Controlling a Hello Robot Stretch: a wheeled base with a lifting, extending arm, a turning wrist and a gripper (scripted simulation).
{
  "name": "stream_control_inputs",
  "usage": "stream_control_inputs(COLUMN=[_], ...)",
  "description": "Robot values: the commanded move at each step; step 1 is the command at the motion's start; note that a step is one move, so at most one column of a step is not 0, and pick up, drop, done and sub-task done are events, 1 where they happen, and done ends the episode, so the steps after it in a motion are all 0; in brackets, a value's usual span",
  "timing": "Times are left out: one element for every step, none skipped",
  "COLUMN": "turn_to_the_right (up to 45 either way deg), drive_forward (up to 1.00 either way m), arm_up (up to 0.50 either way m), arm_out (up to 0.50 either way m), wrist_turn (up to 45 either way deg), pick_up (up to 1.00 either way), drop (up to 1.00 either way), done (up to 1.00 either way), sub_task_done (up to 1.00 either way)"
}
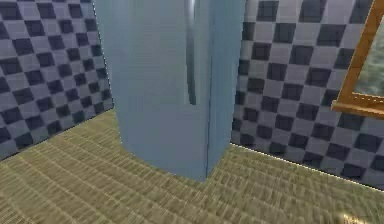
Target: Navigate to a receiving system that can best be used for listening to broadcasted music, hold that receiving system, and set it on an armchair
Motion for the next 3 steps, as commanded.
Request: stream_control_inputs(turn_to_the_right=[-45.0, -45.0, -45.0], drive_forward=[0.00, 0.00, 0.00], arm_up=[0.00, 0.00, 0.00], arm_out=[0.00, 0.00, 0.00], wrist_turn=[0.0, 0.0, 0.0], pick_up=[0.00, 0.00, 0.00], drop=[0.00, 0.00, 0.00], done=[0.00, 0.00, 0.00], sub_task_done=[0.00, 0.00, 0.00])
